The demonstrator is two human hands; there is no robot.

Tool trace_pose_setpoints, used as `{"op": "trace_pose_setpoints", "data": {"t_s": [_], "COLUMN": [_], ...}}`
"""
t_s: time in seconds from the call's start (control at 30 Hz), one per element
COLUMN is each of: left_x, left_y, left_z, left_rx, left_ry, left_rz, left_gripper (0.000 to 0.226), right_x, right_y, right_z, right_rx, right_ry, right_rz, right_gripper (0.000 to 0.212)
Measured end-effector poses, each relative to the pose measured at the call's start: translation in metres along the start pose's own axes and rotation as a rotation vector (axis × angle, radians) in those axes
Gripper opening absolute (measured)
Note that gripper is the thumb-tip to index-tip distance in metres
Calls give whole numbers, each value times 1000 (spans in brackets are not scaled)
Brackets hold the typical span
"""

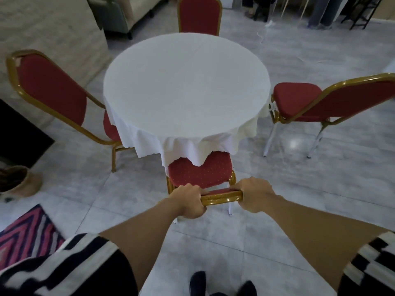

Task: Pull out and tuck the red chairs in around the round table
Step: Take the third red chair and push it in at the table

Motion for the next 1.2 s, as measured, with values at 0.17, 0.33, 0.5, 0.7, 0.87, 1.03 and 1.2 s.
{"op": "trace_pose_setpoints", "data": {"t_s": [0.17, 0.33, 0.5, 0.7, 0.87, 1.03, 1.2], "left_x": [-4, 9, 13, 11, 8, 1, -37], "left_y": [-9, -9, -11, -10, -5, 3, -13], "left_z": [19, 29, 22, 20, 26, 43, 67], "left_rx": [-7, -3, 9, 24, 95, 159, 48], "left_ry": [10, 8, 31, 51, 24, -39, -69], "left_rz": [40, 86, 114, 148, 135, 143, 108], "left_gripper": [60, 62, 68, 51, 8, 100, 110], "right_x": [-3, 7, 6, 4, 3, -7, -38], "right_y": [-17, -25, -27, -25, -21, -17, 3], "right_z": [14, 15, 9, 9, 7, 7, 25], "right_rx": [-26, -48, -50, -58, -37, -14, 0], "right_ry": [4, -25, -35, -54, -93, -298, -398], "right_rz": [-10, 5, 21, 26, 35, -4, -61], "right_gripper": [57, 49, 49, 53, 29, 78, 126]}}
Point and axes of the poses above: each hand's wrist, its own y-axis away from the middle knuckle, its own z-axis out of the back of the hand, x = y × z, the point moved 3 cm from there along -y, towards the middle knuckle, and after that the axes turned 6 degrees about z, right-handed, at the moved point
